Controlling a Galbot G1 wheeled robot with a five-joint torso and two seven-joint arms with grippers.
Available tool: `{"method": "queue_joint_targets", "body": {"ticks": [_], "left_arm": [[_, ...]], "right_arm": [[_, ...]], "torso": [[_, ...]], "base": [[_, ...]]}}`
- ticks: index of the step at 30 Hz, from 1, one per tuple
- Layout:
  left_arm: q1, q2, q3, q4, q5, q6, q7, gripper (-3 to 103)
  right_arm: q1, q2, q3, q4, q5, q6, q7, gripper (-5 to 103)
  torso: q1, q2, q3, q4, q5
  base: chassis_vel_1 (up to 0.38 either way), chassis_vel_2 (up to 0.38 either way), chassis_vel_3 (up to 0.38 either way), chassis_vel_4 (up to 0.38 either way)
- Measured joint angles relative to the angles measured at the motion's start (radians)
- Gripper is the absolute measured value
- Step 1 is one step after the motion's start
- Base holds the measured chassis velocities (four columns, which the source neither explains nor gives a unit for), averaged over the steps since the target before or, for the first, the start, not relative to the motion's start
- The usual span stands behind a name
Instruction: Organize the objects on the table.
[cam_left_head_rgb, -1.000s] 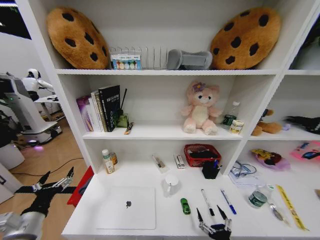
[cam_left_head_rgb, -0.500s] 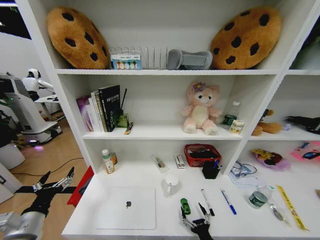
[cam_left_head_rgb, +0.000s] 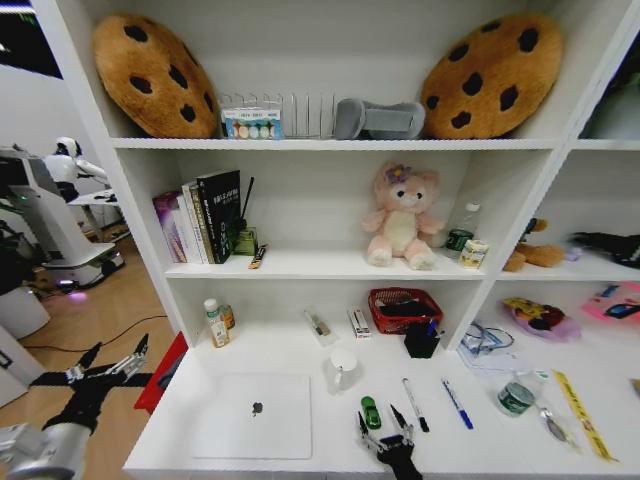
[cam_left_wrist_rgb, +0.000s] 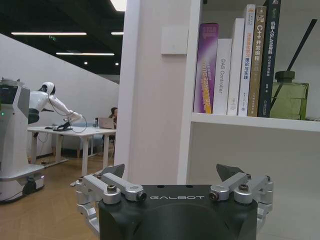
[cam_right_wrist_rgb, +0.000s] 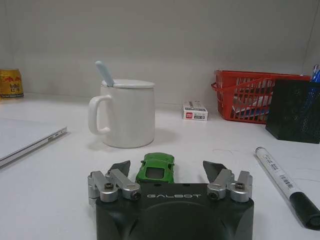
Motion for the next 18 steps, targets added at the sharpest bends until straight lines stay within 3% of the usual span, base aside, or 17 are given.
{"method": "queue_joint_targets", "body": {"ticks": [3, 7, 10, 13, 18], "left_arm": [[0.000, 0.000, 0.000, 0.000, 0.000, 0.000, 0.000, 100], [0.000, 0.000, 0.000, 0.000, 0.000, 0.000, 0.000, 100], [0.000, 0.000, 0.000, 0.000, 0.000, 0.000, 0.000, 100], [0.000, 0.000, 0.000, 0.000, 0.000, 0.000, 0.000, 100], [0.000, 0.000, 0.000, 0.000, 0.000, 0.000, 0.000, 100]], "right_arm": [[0.003, 0.003, 0.000, 0.000, 0.000, -0.004, 0.004, 71], [0.003, 0.003, 0.002, 0.001, 0.001, -0.004, 0.005, 60], [0.004, 0.003, 0.004, 0.004, 0.002, -0.004, 0.006, 43], [0.005, 0.004, 0.004, 0.004, 0.002, -0.004, 0.008, 33], [-0.002, 0.005, 0.007, 0.011, 0.003, -0.003, 0.008, 33]], "torso": [[0.000, 0.000, 0.000, 0.0000, 0.0000], [0.000, 0.000, 0.000, 0.0000, 0.0000], [0.000, 0.000, 0.000, 0.0000, 0.0000], [0.000, 0.000, 0.000, 0.0000, 0.0000], [0.000, 0.000, 0.000, 0.0000, 0.0000]], "base": [[0.000, 0.000, 0.000, 0.000], [0.000, 0.000, 0.000, 0.000], [0.000, 0.000, 0.000, 0.000], [0.000, 0.000, 0.000, 0.000], [0.000, 0.000, 0.000, 0.000]]}}
